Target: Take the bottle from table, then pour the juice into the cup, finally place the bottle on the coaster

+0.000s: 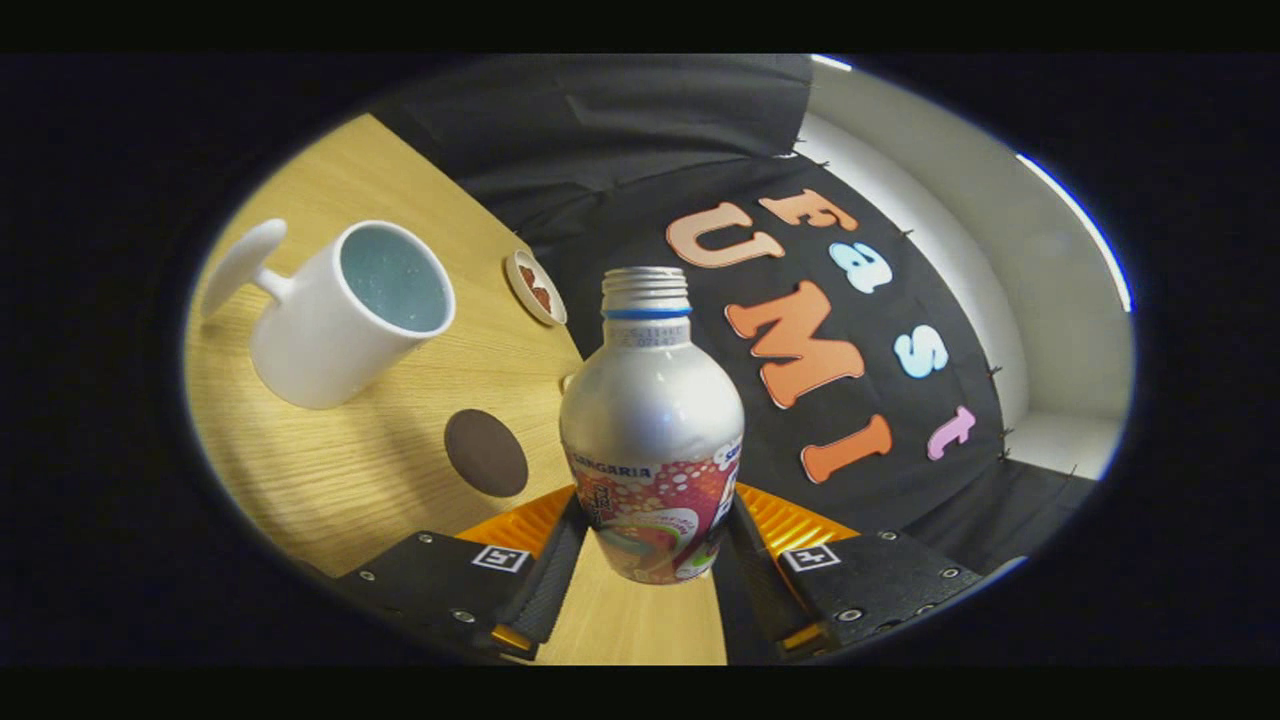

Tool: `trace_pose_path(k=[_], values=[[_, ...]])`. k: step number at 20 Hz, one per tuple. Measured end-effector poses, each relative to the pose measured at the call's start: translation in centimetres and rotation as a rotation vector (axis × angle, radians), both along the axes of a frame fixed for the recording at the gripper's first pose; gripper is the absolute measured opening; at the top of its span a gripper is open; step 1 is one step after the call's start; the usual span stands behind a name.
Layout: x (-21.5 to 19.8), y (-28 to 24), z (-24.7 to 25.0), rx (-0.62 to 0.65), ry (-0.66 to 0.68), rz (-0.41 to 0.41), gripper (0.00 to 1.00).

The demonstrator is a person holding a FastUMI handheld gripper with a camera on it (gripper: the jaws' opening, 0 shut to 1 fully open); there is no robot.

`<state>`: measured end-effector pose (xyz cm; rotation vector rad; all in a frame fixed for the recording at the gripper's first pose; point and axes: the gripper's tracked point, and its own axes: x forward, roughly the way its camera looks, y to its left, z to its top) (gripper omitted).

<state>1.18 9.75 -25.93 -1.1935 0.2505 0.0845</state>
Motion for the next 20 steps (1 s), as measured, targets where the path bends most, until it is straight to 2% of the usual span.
trace_pose_path(k=[16,20], values=[[1.7,1.7,1.3,-0.337,-0.053,0.133,0.76],[1.6,2.1,1.6,-0.377,-0.061,0.156,0.76]])
